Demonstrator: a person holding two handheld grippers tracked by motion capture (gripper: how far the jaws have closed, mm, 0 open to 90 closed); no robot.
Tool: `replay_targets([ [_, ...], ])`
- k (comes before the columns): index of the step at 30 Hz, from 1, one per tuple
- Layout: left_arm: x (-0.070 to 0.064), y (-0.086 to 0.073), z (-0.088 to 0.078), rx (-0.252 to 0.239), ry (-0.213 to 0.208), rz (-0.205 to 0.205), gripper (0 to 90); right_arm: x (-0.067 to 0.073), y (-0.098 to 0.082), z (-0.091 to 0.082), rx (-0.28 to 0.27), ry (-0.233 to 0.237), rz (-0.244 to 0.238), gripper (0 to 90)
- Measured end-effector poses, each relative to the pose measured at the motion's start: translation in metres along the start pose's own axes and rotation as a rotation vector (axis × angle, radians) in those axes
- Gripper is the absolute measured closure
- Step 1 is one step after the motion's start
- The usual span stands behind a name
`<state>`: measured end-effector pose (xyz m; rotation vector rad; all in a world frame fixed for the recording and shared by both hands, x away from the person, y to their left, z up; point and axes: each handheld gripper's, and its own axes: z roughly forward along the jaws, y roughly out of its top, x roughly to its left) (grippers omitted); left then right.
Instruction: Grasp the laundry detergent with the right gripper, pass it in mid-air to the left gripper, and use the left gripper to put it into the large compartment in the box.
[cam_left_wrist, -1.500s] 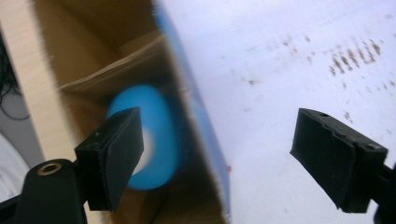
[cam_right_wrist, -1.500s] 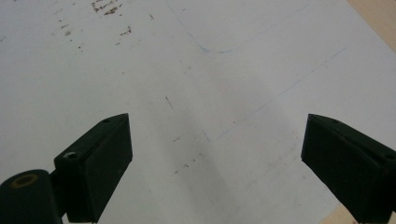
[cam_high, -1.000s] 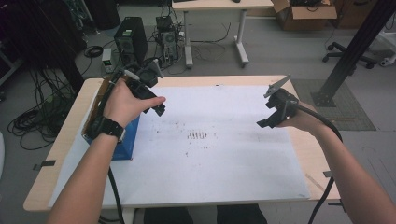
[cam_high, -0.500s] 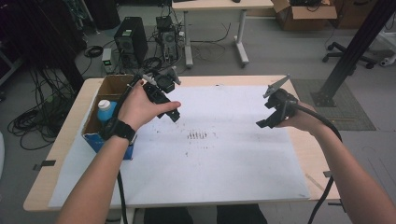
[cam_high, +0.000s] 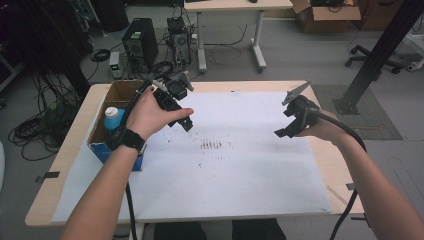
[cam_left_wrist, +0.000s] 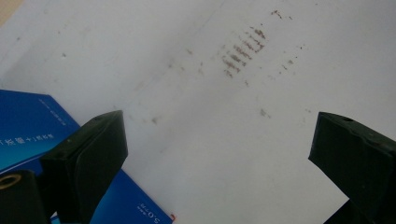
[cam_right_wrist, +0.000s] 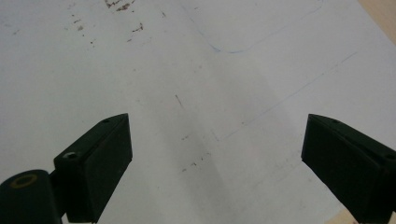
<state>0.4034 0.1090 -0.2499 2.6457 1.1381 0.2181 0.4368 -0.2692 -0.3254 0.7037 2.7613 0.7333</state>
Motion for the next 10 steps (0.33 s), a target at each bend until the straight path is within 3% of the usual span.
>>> replay_targets([
  [10, -0.0005, 0.0000, 0.0005, 0.001, -0.004, 0.002, 4.7, -0.0014, -0.0012, 0.0008, -0.002, 0.002, 0.011, 7.4],
])
